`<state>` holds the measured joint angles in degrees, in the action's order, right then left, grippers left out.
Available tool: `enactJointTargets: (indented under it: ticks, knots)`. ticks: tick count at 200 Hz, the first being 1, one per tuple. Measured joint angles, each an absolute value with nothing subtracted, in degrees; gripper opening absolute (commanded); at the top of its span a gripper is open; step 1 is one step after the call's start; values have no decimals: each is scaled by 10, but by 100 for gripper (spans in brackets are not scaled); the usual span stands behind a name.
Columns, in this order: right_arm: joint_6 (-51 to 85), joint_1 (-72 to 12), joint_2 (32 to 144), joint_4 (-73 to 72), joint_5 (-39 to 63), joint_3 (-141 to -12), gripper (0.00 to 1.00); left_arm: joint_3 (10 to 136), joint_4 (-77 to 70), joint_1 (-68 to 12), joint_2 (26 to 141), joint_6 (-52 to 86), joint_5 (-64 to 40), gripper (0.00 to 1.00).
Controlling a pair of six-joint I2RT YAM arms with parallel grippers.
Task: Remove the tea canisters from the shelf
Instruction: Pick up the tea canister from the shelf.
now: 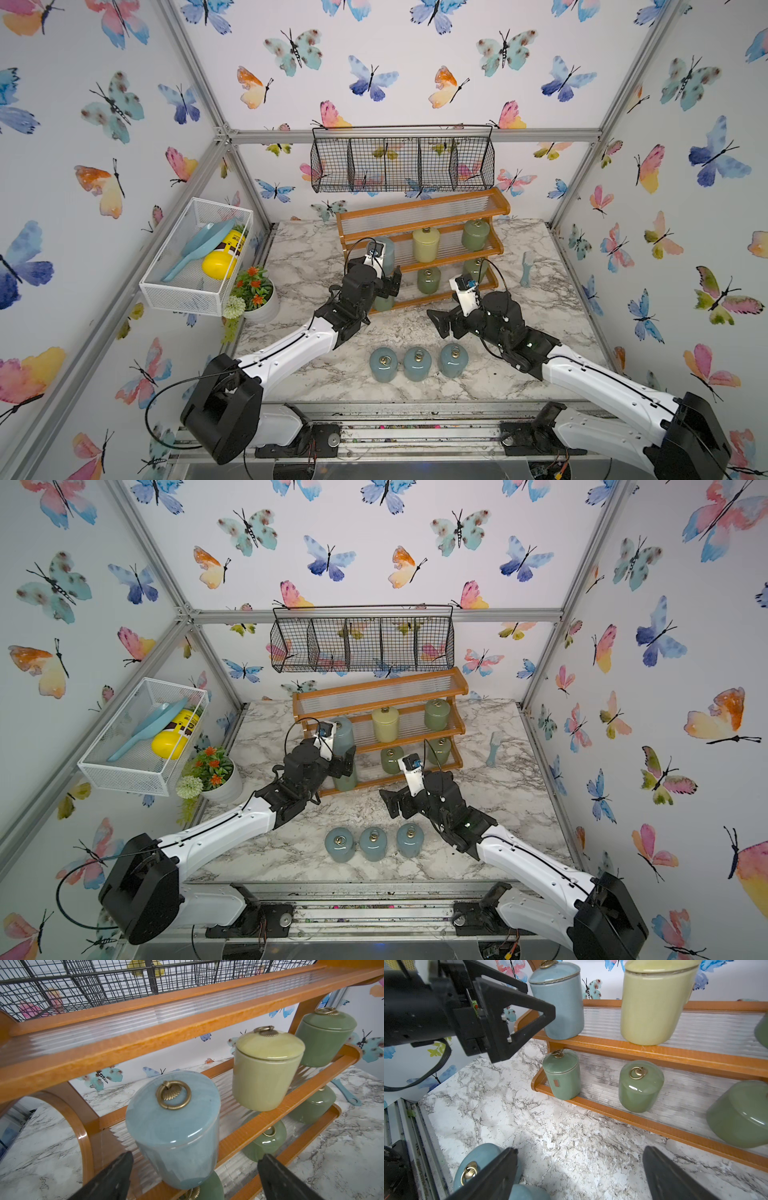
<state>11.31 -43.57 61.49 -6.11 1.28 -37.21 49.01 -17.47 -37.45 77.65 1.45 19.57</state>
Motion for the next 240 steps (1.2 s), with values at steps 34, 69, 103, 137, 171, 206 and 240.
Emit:
enactJointTargets:
  ticks: [34, 69, 103, 137, 171, 206, 240]
  knots:
    - [113, -434, 614, -61, 13, -372, 100, 511, -181, -374, 800, 14, 203, 98]
    - [113, -433, 614, -60, 13, -372, 100, 526, -184, -368, 817, 13, 212, 98]
    - [113, -429, 614, -60, 13, -372, 100, 533, -193, -359, 836, 13, 214, 98]
    - [113, -427, 614, -60, 13, -372, 100, 554, -196, -350, 861, 10, 215, 98]
    - [113, -427, 614, -60, 14, -371, 100, 570, -201, -339, 876, 4, 214, 99]
    - [113, -423, 614, -60, 14, -371, 100, 587, -204, -330, 894, -1, 206, 99]
    - [113, -423, 614, -60, 14, -371, 100, 595, -204, -326, 905, -2, 188, 88]
